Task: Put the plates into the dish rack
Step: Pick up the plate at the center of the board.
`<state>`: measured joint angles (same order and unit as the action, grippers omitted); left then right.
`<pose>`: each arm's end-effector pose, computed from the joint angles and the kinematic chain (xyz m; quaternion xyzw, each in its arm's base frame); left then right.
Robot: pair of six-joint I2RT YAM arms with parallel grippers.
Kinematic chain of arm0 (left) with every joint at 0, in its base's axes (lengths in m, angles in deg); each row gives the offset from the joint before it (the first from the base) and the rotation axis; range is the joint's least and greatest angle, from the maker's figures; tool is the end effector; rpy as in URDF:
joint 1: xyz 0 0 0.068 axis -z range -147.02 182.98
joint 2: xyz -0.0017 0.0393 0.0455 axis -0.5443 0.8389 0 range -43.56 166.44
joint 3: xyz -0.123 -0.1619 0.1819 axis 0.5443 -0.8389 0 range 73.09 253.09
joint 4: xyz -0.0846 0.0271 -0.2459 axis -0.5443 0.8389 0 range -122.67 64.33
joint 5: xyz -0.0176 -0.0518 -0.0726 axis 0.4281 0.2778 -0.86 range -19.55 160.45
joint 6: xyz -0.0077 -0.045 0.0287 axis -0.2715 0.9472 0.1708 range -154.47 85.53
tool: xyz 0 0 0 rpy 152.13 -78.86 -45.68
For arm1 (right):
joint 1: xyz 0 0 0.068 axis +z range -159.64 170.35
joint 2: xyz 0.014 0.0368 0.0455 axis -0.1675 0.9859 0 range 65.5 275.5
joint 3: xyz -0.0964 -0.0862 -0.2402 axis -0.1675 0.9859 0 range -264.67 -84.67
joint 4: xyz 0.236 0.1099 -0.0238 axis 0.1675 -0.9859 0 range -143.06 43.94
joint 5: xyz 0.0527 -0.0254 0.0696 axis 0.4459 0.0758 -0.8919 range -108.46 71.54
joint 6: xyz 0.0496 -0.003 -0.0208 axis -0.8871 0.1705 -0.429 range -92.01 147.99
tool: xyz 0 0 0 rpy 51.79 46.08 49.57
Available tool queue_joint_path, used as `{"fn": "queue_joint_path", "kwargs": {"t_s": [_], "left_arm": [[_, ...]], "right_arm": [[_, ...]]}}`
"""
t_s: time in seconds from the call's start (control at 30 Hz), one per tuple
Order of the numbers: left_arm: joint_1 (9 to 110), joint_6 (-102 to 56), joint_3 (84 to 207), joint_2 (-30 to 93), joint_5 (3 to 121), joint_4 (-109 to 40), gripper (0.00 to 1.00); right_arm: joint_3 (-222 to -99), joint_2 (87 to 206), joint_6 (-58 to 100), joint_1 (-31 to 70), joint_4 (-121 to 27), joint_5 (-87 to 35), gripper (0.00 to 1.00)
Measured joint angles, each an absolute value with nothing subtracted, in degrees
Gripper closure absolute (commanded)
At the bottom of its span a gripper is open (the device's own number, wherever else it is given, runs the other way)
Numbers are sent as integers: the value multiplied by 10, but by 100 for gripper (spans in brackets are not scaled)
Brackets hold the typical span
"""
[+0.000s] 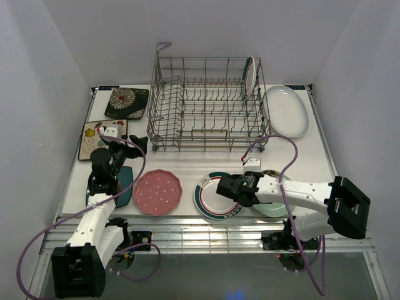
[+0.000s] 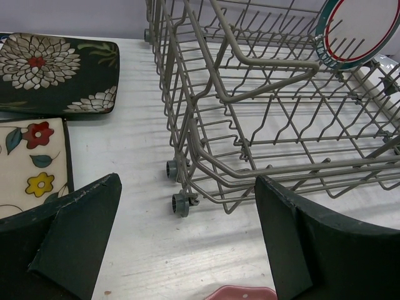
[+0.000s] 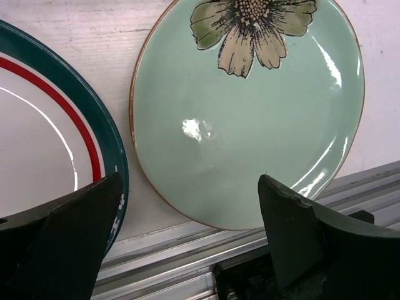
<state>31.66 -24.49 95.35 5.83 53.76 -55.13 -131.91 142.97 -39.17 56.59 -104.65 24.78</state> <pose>0.2015 -0.0056 0.2469 0.0263 0.7337 -0.1571 0.6606 0.1056 0.1793 0.1997 0.0113 0.9295 -0.1369 0.3422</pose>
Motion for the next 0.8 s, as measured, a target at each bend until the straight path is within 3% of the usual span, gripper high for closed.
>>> {"fn": "queue_joint_path", "kwargs": {"t_s": [0.47, 0.8], "left_arm": [[317, -245, 953, 58, 546, -541, 2], [317, -245, 953, 65, 548, -538, 2]], "right_arm": [[-1293, 1445, -408, 616, -1075, 247, 15], [-1293, 1488, -417, 628, -1076, 244, 32]]}}
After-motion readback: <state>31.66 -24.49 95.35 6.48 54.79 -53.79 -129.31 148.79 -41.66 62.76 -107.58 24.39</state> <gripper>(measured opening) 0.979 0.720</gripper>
